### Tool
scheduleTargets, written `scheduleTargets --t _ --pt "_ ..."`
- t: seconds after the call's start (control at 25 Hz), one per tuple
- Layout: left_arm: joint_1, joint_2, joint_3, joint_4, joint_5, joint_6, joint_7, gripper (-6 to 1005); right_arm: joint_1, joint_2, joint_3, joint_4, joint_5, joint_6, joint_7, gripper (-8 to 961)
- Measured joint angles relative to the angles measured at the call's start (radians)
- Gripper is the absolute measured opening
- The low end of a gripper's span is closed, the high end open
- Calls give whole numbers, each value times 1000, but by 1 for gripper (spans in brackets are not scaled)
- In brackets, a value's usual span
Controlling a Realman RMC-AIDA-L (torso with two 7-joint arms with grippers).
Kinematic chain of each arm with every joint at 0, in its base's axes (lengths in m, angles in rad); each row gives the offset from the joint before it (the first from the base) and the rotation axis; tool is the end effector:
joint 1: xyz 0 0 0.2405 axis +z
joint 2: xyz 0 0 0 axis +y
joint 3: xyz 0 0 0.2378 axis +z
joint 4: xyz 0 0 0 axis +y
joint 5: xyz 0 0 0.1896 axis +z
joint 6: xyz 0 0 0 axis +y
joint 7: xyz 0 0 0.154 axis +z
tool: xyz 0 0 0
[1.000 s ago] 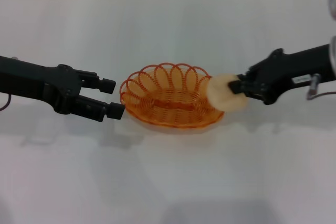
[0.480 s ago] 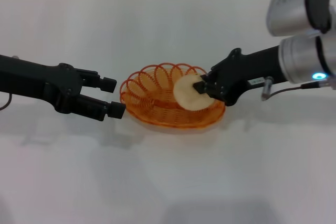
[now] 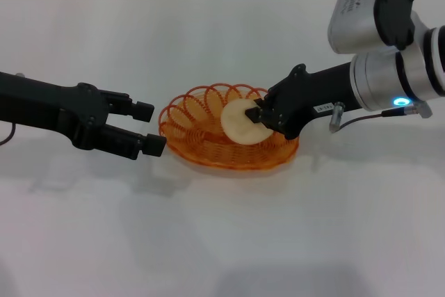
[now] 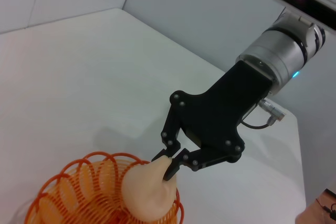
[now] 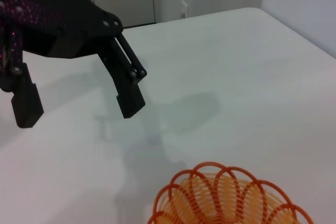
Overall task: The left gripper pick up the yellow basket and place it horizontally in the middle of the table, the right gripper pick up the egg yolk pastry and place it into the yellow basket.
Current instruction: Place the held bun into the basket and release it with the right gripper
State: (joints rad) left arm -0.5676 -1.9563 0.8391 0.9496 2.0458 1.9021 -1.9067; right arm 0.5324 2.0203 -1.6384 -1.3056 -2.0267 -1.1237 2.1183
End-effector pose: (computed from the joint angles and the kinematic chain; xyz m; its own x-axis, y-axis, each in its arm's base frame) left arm -0.2004 0.2963 0.0571 0.8085 0.5319 0.2519 0.5195 -0.8461 0.1191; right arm 0.1172 0.3270 -0.0437 0.9733 -0.2002 -0.1120 -0.2225 -0.9429 -0.2479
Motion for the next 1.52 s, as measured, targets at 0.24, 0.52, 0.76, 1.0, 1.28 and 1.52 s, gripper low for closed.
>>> scheduleTargets --t 0.24,0.52,0.76,1.0,1.28,1.52 --pt "0 0 0 -1 1 -1 0 888 19 0 -3 29 -1 5 -10 60" --pt "-1 0 0 -2 5 -2 0 888 36 0 -4 46 0 7 -12 84" --pt "-1 2 0 -4 5 -14 0 888 37 -1 2 46 1 15 -12 230" --pt "0 3 0 -4 4 -15 0 888 17 -3 7 35 26 47 -12 431" --pt "2 3 -25 -4 2 -15 11 888 -66 -6 40 -43 51 37 -75 619" --pt "5 3 -38 -4 0 -15 21 888 -174 -8 126 -68 168 9 -191 684"
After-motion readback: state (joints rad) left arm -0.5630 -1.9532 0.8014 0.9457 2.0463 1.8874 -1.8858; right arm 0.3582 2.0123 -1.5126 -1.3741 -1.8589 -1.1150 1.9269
